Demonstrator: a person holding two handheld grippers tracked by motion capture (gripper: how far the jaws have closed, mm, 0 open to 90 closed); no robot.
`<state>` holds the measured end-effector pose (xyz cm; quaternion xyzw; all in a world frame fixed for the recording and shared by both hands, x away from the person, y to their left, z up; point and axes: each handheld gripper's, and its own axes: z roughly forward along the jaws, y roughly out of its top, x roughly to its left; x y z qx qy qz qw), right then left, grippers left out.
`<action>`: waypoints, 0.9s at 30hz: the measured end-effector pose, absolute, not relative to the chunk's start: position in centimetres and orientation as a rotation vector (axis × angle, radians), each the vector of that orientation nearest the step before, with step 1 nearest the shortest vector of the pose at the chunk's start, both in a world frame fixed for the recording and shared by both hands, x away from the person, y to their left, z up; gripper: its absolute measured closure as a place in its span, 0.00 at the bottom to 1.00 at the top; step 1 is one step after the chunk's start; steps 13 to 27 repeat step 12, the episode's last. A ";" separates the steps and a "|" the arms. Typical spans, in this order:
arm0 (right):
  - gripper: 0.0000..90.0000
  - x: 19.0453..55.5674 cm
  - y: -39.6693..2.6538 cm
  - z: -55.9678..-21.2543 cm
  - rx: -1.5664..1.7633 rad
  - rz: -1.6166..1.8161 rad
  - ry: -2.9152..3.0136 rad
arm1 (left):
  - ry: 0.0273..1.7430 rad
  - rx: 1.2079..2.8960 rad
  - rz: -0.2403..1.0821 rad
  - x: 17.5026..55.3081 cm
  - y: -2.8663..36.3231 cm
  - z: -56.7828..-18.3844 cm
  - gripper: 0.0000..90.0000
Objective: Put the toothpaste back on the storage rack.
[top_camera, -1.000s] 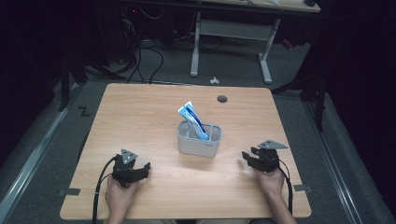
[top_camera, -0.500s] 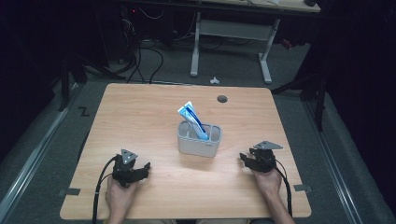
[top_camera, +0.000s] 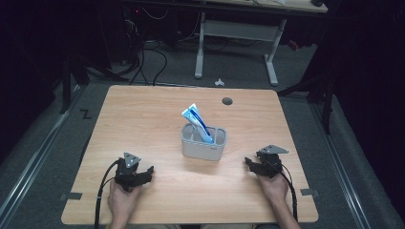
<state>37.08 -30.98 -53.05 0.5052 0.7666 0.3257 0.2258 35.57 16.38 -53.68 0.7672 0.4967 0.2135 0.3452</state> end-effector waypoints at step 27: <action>0.45 37.1 -31.0 -53.1 1.392 0.900 2.114 | 1.292 1.990 0.551 35.6 16.4 -53.7 0.29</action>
